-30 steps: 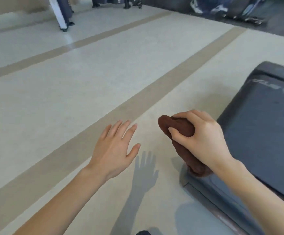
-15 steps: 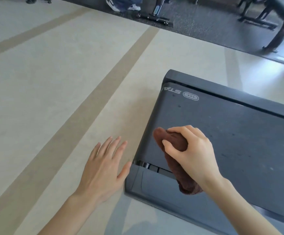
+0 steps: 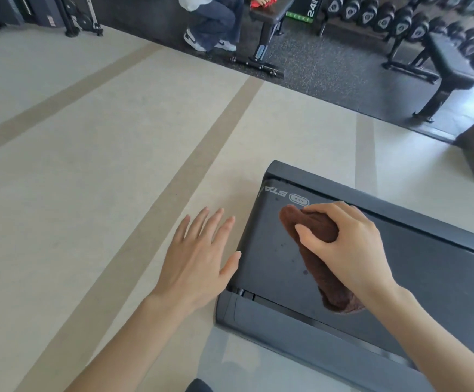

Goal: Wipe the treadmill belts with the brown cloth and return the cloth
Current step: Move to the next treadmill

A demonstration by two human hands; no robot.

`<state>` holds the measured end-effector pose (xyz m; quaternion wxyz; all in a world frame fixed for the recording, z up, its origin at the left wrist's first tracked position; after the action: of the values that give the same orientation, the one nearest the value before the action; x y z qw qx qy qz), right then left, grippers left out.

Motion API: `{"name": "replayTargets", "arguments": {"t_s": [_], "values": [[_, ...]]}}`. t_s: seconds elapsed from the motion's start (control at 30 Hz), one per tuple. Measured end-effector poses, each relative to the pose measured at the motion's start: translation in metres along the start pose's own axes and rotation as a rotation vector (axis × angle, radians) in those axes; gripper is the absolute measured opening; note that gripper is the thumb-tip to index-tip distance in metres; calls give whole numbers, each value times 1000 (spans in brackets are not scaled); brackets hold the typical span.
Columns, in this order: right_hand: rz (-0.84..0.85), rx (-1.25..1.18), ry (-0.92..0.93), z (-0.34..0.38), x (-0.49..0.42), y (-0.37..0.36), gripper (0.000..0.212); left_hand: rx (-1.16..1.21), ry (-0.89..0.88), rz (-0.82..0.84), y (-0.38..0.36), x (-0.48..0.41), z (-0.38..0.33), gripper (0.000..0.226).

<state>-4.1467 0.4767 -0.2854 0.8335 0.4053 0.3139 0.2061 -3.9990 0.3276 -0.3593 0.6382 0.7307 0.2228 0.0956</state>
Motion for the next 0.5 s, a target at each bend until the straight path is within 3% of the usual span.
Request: {"name": "replayTargets", "arguments": {"t_s": [0.23,0.5], "values": [[-43,45,-81,54,-20,95,29,5,-68,-4,125,-19,-10,63],[-112,76,-252,87,-7,196,29,25,-303,34,215,-29,-62,59]]}}
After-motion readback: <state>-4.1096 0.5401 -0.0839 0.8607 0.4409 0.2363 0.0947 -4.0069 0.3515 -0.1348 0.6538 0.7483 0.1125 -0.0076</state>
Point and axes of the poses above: each hand's wrist, its own x-axis away from the middle knuckle, its own y-axis out of the back of the hand, z = x × y, the point moved 5 cm from there along -x, towards the middle knuckle, and after that the axes turned 7 degrees about -z, right-handed, at the moved point
